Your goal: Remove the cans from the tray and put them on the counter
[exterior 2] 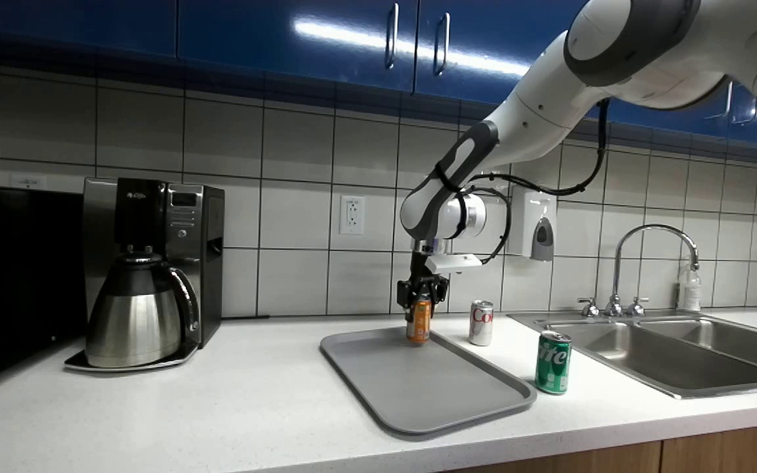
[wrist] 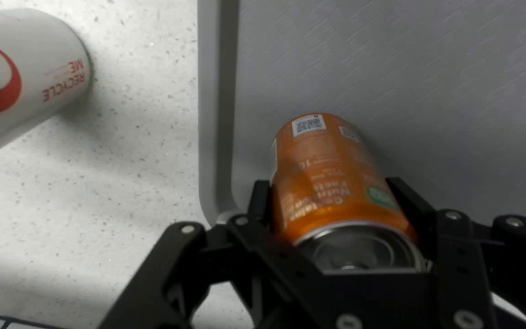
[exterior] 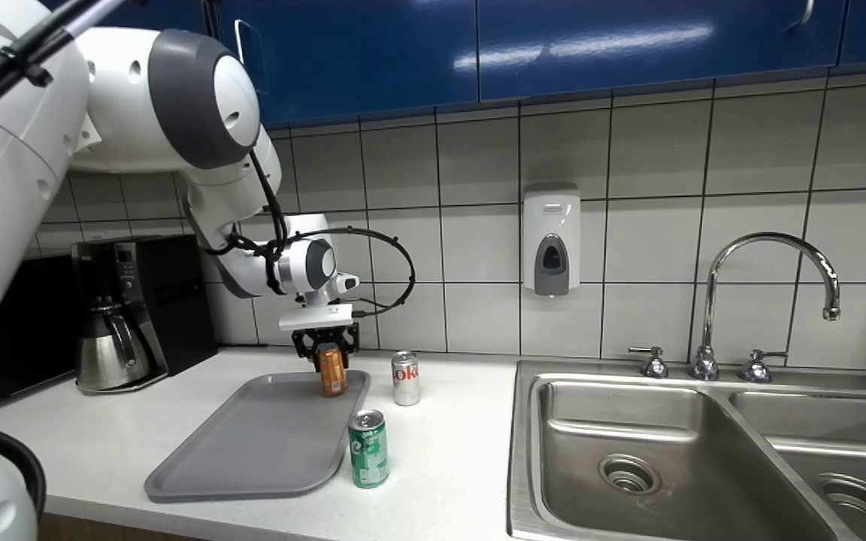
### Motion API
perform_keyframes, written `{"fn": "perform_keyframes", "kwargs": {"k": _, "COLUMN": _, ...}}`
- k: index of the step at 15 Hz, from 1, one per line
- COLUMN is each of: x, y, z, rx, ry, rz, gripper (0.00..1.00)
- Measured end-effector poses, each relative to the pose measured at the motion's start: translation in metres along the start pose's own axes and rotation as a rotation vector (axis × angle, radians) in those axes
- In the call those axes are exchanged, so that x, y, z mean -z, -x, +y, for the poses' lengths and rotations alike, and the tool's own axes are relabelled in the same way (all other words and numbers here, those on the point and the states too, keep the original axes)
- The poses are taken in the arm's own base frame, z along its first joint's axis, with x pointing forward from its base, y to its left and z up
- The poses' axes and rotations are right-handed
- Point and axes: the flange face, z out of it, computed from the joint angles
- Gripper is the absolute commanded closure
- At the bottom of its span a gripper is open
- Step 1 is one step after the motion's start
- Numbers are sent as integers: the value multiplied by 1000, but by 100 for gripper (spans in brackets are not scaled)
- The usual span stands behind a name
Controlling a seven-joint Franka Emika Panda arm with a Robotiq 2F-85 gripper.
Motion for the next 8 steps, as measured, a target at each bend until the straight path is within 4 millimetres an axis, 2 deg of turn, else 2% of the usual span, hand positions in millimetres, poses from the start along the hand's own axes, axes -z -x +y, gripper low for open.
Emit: {"fn": "perform_keyframes", "kwargs": {"k": 8, "x": 21, "y": 15, "z": 9, "rx": -15, "ry": 14, "rz": 59, "gripper": 60}}
